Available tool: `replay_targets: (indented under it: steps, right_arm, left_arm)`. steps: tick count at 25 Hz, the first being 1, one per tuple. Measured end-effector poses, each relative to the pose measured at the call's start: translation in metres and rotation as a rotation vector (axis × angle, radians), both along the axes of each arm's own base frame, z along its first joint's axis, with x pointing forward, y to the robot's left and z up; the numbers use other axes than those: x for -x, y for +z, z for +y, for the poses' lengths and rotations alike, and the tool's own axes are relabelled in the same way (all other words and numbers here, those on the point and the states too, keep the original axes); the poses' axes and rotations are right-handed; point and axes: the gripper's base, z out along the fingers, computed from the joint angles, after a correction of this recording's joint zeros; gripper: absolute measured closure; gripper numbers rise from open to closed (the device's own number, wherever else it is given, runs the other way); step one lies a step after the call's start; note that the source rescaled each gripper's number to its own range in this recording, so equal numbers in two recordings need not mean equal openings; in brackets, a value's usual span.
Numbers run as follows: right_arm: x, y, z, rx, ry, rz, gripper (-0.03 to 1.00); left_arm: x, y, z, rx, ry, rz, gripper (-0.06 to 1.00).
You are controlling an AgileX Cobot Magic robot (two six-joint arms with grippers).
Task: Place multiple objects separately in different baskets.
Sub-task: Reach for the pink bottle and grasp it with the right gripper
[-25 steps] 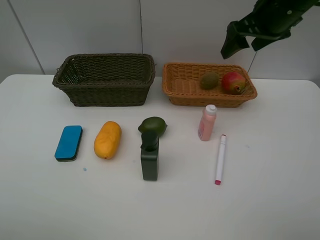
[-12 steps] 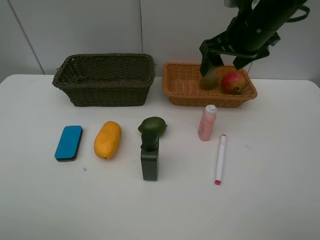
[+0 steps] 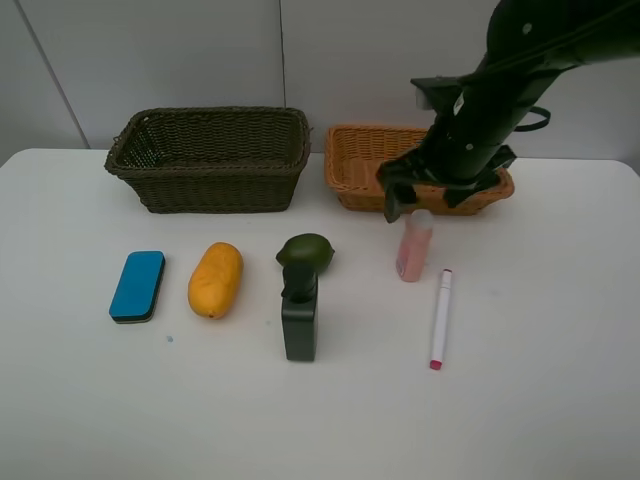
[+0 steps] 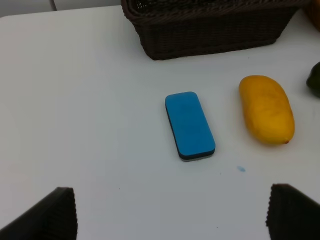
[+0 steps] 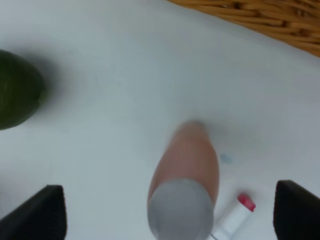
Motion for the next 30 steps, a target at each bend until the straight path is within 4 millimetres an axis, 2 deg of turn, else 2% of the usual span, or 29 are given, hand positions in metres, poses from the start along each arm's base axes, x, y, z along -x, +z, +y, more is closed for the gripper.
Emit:
replay_targets:
  steps: [10,16,20,24,26,29,30]
  right_arm:
    - [-0.009,-0.047,0.005,0.034,-0.004,0.095,-0.03]
    - [-0.012,-0.061,0.006,0.042,-0.004,0.113,-0.02]
    - [-0.012,-0.062,0.006,0.04,-0.004,0.11,0.05]
    - [-0.012,-0.062,0.006,0.04,-0.004,0.109,0.21]
    - [-0.012,-0.062,0.006,0.04,-0.004,0.109,0.36]
    - [-0.012,-0.062,0.006,0.039,-0.004,0.108,0.67]
    - [-0.012,-0.062,0.006,0.039,-0.004,0.108,0.71]
  left_arm:
    - [0.0,0.0,0.0,0.0,0.0,0.0,-0.06]
    - [0.0,0.0,0.0,0.0,0.0,0.0,-0.06]
    - [0.0,0.0,0.0,0.0,0.0,0.0,-0.06]
    - [0.0,0.0,0.0,0.0,0.0,0.0,-0.06]
    - [0.0,0.0,0.0,0.0,0.0,0.0,-0.06]
    - [0.0,0.0,0.0,0.0,0.0,0.0,-0.06]
    - [0.0,0.0,0.0,0.0,0.0,0.0,-0.06]
